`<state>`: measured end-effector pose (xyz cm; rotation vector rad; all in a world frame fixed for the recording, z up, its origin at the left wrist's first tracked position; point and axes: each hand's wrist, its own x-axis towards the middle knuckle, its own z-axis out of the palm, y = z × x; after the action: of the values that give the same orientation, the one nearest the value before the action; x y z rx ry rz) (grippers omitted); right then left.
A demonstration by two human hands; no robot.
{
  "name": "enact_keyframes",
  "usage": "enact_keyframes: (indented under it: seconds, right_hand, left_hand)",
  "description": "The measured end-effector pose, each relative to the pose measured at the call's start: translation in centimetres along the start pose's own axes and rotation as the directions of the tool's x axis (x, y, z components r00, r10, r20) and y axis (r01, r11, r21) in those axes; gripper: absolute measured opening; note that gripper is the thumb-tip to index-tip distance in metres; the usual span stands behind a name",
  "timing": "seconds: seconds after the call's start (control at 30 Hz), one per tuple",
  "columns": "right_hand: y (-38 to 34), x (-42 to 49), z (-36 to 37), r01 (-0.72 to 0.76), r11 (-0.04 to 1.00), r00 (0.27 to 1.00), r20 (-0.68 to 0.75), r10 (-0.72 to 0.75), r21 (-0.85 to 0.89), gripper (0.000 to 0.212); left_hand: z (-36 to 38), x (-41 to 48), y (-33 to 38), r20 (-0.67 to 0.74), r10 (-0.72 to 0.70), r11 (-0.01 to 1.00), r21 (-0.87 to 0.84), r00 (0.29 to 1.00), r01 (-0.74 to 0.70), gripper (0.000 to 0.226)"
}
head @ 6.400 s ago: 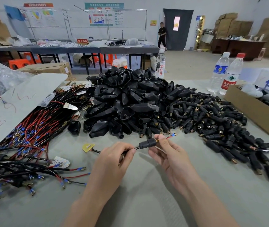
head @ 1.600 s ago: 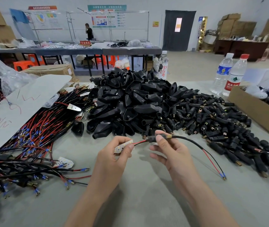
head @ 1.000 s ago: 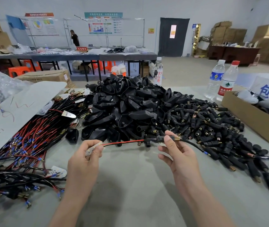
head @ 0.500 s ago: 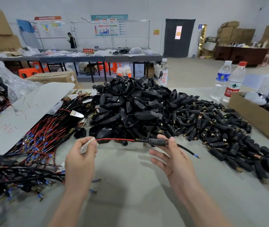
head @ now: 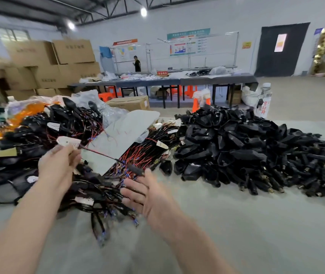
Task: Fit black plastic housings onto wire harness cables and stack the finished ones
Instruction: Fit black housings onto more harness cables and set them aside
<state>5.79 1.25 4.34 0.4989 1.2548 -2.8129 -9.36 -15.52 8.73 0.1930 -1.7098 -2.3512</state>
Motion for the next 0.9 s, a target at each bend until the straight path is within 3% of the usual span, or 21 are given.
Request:
enact_keyframes:
  seconds: [0.07, 0.13, 0.2, 0.33, 0.53, 0.6, 0.73, 0.9]
  right_hand:
    - [1.3, 0.3, 1.1, -0.042, 0.987, 0.997, 0.05, 0.051, -0.152, 0.024]
    - [2.3, 0.0, 0.7, -0.019, 0.975, 0.995, 0.09, 0.04, -0.22, 0.016]
    - [2.4, -0.5, -0.7, 0.048, 0.969, 0.997, 0.074, -0.031, -0.241, 0.018]
    - [0.6, -0.6, -3.7, 0.14, 0.961, 0.982, -0.094, -0.166, -0.238, 0.023]
    - [-3.3, -1.0, -8.1, 0.248, 0.944, 0.918, -0.257, -0.301, -0.218, 0.026]
    - [-4.3, -1.1, -9.5, 0.272, 0.929, 0.896, -0.287, -0.34, -0.25, 0.027]
    - [-5.9, -1.6, -12.1, 0.303, 0.894, 0.849, -0.331, -0.411, -0.331, 0.03]
    - [-7.8, -1.7, -14.6, 0.322, 0.82, 0.776, -0.364, -0.515, -0.473, 0.03]
  left_hand:
    - [-1.5, 1.8, 1.4, -0.183, 0.073, 0.99, 0.131, 0.98, -0.049, 0.014]
    - [-2.9, 2.7, 1.3, -0.291, 0.152, 0.953, 0.295, 0.944, -0.063, 0.039]
    - [-3.0, 1.8, 0.3, -0.219, 0.247, 0.892, 0.431, 0.944, -0.133, 0.048]
    - [-0.6, -1.2, -3.6, 0.128, 0.294, 0.74, 0.596, 0.947, -0.311, 0.036]
    - [6.2, -1.8, -9.3, 0.531, 0.102, 0.476, 0.716, 0.841, -0.51, 0.03]
    - [8.2, -1.0, -10.4, 0.56, 0.053, 0.346, 0.766, 0.827, -0.542, 0.036]
    - [10.4, 1.1, -12.1, 0.502, -0.044, 0.122, 0.861, 0.863, -0.495, 0.04]
    - [11.5, 2.1, -13.1, 0.424, -0.027, 0.086, 0.903, 0.905, -0.421, 0.041]
